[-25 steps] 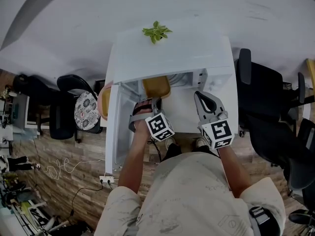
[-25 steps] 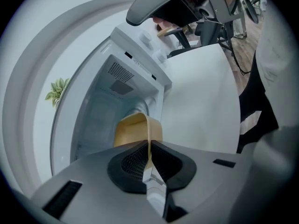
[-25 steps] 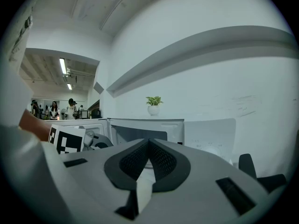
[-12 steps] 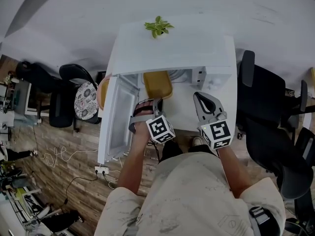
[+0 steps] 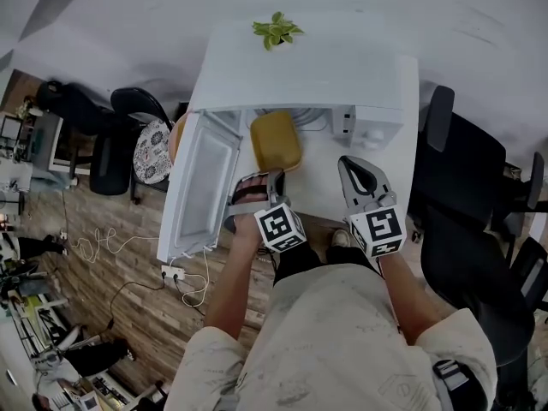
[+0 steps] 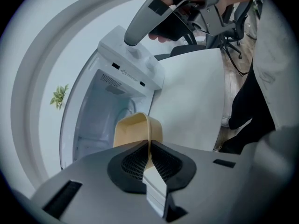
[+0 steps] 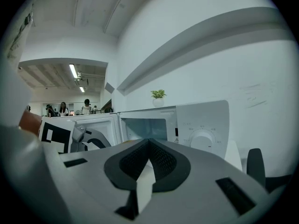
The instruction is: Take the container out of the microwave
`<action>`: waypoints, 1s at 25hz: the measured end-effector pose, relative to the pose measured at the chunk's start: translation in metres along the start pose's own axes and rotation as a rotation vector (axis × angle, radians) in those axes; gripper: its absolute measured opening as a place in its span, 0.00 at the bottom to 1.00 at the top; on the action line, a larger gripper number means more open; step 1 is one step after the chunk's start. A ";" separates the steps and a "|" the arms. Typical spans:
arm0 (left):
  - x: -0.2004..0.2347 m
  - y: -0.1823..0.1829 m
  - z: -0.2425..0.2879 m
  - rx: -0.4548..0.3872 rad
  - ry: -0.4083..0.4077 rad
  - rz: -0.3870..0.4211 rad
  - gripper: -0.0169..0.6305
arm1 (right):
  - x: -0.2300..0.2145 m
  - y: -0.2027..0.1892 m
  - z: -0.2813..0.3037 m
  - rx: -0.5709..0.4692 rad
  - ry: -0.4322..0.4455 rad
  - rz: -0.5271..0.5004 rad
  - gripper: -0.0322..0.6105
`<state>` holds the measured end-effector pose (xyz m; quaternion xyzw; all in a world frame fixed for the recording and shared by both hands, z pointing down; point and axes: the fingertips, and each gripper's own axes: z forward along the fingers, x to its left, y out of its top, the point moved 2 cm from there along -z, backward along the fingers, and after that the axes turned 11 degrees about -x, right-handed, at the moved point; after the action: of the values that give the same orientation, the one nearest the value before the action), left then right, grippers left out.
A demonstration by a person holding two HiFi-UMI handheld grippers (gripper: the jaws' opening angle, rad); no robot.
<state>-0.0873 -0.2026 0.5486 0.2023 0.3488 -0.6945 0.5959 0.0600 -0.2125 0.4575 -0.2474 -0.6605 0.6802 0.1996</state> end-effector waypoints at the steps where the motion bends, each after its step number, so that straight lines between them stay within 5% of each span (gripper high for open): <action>1: -0.002 0.000 -0.002 0.006 -0.001 0.000 0.07 | 0.000 -0.001 0.000 -0.001 0.004 0.005 0.07; 14: -0.010 -0.023 -0.024 0.000 -0.010 -0.006 0.07 | 0.032 -0.010 0.015 0.029 0.016 0.067 0.07; 25: -0.006 -0.041 -0.039 -0.057 -0.003 0.026 0.07 | 0.071 -0.001 0.027 0.028 -0.002 -0.007 0.07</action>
<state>-0.1313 -0.1686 0.5361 0.1886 0.3651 -0.6767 0.6108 -0.0129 -0.1912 0.4534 -0.2416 -0.6520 0.6890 0.2046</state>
